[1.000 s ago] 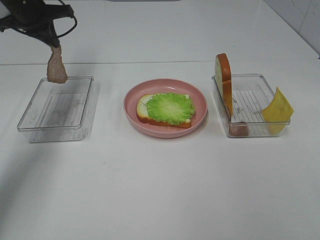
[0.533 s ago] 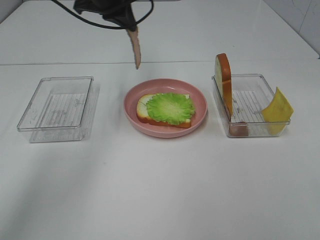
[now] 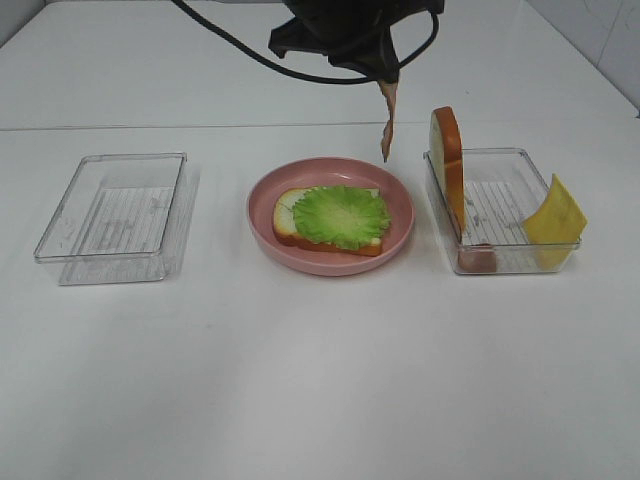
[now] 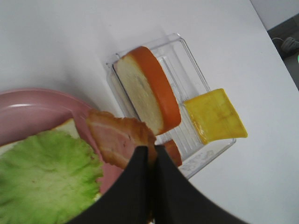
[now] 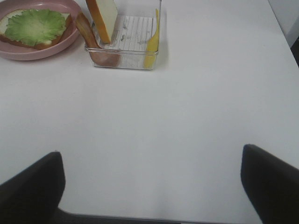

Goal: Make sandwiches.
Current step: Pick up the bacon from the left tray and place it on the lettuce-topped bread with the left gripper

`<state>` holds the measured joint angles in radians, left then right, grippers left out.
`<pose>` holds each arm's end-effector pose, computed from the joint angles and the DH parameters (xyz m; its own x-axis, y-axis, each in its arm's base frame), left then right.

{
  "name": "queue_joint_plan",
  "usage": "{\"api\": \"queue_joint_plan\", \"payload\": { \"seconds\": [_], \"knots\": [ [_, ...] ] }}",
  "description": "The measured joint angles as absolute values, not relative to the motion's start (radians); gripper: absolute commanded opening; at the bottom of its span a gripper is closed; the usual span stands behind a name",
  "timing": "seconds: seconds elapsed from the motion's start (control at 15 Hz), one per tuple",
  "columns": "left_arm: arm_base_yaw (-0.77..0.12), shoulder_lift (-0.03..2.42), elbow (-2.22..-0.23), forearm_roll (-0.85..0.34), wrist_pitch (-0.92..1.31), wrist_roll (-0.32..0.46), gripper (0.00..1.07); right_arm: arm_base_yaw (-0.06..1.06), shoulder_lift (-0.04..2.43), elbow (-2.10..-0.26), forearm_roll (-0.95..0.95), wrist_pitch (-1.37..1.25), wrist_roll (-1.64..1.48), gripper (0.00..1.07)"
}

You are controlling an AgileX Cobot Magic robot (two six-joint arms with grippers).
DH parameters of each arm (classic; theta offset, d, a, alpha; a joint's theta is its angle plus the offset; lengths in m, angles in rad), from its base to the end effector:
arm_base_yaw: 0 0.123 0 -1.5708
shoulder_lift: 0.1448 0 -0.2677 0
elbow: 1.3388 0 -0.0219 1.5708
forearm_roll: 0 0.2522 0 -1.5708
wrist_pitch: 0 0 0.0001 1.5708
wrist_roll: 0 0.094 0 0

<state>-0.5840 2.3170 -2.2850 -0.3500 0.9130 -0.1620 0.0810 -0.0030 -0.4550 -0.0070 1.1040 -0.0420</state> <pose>0.4197 -0.3080 0.2604 -0.8246 0.1154 -0.5538 0.4060 0.8024 -0.4374 0.0189 0.0009 0.2604 -0.5245 -0.0879 -0.8469 -0.0994 0.9942 -0.0416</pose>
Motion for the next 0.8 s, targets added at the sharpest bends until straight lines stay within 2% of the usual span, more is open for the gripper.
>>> {"api": "queue_joint_plan", "payload": {
  "seconds": [0.33,0.8],
  "knots": [
    [-0.589,2.390,-2.285,-0.473,0.931,-0.145,0.00,0.081,-0.003,-0.455,-0.007,1.104,-0.042,0.99],
    [-0.561,2.485,-2.285,-0.564,1.006,-0.099,0.00,0.081,-0.003,-0.455,-0.007,1.104,-0.042,0.99]
  ]
}}
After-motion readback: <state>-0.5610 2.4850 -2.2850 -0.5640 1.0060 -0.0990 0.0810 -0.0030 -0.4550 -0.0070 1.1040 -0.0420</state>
